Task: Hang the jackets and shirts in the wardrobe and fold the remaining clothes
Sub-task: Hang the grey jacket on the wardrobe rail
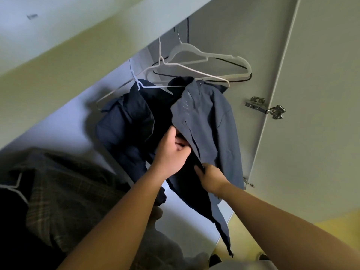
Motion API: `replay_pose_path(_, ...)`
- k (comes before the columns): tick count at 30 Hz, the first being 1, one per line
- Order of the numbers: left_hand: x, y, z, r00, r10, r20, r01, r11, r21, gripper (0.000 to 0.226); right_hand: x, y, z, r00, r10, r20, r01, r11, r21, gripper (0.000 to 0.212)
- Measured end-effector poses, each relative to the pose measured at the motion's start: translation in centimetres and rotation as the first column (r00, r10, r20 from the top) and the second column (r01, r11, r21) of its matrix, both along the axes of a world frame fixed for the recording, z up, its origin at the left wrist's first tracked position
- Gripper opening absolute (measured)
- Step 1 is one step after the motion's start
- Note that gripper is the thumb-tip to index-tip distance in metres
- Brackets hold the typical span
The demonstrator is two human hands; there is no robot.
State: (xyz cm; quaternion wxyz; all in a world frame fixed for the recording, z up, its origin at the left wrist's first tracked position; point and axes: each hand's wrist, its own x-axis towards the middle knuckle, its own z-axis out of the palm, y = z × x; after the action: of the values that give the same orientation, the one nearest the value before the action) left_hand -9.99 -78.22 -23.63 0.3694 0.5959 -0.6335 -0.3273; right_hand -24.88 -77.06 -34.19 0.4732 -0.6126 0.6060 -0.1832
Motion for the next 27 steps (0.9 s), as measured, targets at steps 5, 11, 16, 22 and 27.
replay_pose_path(5,3.0,2.7,-6.5,0.97,-0.11,0.217,0.013,0.914,0.406,0.045,-1.4,-0.5,2.2,0.924,-0.215,0.315,0.199,0.977,0.083,0.052)
replay_pose_path(11,0.9,5.9,-11.4,0.989,-0.146,-0.028,0.131,0.76,0.637,0.069,-2.2,-1.7,4.1,0.653,-0.426,0.626,0.262,0.903,0.342,0.057)
replay_pose_path(16,-0.5,7.2,-13.5,0.983,-0.181,-0.034,0.156,0.724,0.672,0.077,-2.4,-1.7,4.6,0.497,-0.524,0.691,0.248,0.849,0.466,0.051)
replay_pose_path(22,-2.2,5.5,-13.8,0.973,0.203,-0.113,-0.106,0.82,0.563,0.005,-2.9,-1.1,4.0,0.356,-0.557,0.75,0.104,0.822,0.561,0.053)
replay_pose_path(27,-2.1,2.4,-11.7,0.828,0.476,-0.296,-0.274,0.804,0.527,0.011,-5.7,1.0,1.8,0.824,-0.222,0.521,0.063,0.95,0.305,0.045)
